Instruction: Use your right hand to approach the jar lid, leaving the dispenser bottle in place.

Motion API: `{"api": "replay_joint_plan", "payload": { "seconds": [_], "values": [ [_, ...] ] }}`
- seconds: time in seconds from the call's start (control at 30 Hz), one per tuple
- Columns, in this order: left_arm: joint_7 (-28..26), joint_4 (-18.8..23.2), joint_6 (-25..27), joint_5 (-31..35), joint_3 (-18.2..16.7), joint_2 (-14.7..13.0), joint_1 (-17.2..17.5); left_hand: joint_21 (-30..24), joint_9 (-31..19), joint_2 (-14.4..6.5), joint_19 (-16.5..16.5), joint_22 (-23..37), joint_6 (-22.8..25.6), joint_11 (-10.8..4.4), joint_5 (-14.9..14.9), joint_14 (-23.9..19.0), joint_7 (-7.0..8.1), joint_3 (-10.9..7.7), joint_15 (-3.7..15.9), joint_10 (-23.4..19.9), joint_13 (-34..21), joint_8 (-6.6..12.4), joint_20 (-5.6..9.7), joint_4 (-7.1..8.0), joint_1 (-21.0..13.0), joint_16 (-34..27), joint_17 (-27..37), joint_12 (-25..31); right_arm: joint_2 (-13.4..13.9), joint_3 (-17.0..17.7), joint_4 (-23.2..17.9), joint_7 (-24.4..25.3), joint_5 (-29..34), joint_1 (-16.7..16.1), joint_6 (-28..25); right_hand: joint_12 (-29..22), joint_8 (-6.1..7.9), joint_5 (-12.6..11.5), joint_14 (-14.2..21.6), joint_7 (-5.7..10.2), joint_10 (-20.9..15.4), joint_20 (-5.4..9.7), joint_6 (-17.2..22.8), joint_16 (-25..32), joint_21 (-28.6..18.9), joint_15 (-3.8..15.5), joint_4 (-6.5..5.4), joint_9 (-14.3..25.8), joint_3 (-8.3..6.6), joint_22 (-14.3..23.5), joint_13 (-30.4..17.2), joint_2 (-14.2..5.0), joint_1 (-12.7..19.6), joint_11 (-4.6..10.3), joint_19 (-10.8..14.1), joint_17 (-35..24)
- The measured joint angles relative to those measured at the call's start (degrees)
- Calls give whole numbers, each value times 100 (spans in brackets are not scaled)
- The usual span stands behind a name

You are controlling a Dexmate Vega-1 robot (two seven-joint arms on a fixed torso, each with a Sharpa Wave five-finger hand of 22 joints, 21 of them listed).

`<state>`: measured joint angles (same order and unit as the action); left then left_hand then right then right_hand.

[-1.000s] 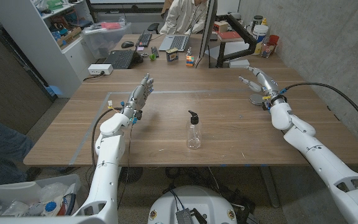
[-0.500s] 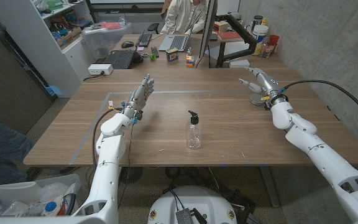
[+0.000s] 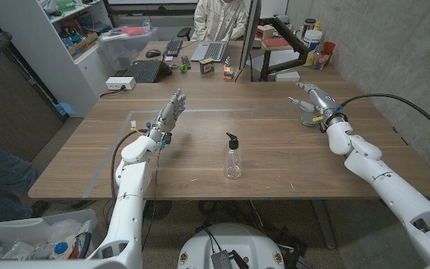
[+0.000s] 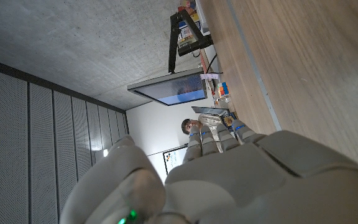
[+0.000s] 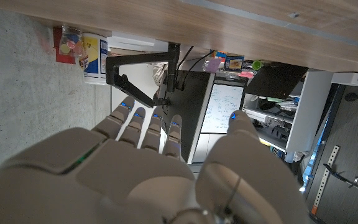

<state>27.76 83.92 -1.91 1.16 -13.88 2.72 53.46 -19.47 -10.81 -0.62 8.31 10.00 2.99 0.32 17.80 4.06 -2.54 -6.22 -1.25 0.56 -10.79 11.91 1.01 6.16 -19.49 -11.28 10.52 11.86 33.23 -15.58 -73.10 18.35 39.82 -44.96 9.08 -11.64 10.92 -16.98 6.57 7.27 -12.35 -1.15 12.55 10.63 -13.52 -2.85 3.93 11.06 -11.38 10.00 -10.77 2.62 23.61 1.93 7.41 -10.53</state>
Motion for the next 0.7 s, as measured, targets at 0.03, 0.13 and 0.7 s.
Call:
{"api": "replay_joint_plan", "payload": {
  "seconds": [0.03, 0.13, 0.7],
  "values": [
    [-4, 19, 18, 8, 0, 1, 10, 0, 0, 0, 0, 0, 0, 0, 0, 0, 0, 0, 0, 0, 0, 0, 0, 0, 0, 0, 0, 0, 13, -12, -9, -35, 19, 5, -35, 0, 0, 0, -2, 20, 5, -19, -20, 0, 0, -2, 0, 0, 0, 0, 0, 0, 0, -5, -19, 0],
    [-12, 38, 31, 14, -1, 1, 18, 0, 0, 0, 0, 0, 0, 0, 0, 0, 0, 0, 0, 0, 0, 0, 0, 0, 0, 0, 0, 0, 36, -34, -30, -66, 38, 22, -75, 0, 0, 0, -24, -2, 30, -41, -41, 0, 44, -24, 0, 0, 0, 0, 0, -29, -29, -30, -41, 0],
    [-99, 83, 36, 60, -45, 3, 40, 64, 1, 0, 0, 0, 0, 62, 0, -21, 0, 32, -21, -2, 0, -27, 0, -3, 0, 0, 0, 0, 91, -197, 2, -403, 114, 182, -385, 0, 0, -45, -75, -21, 102, -122, -122, 0, 89, -73, -23, 0, 23, 0, 0, -61, -60, -103, -122, 0]
  ]
}}
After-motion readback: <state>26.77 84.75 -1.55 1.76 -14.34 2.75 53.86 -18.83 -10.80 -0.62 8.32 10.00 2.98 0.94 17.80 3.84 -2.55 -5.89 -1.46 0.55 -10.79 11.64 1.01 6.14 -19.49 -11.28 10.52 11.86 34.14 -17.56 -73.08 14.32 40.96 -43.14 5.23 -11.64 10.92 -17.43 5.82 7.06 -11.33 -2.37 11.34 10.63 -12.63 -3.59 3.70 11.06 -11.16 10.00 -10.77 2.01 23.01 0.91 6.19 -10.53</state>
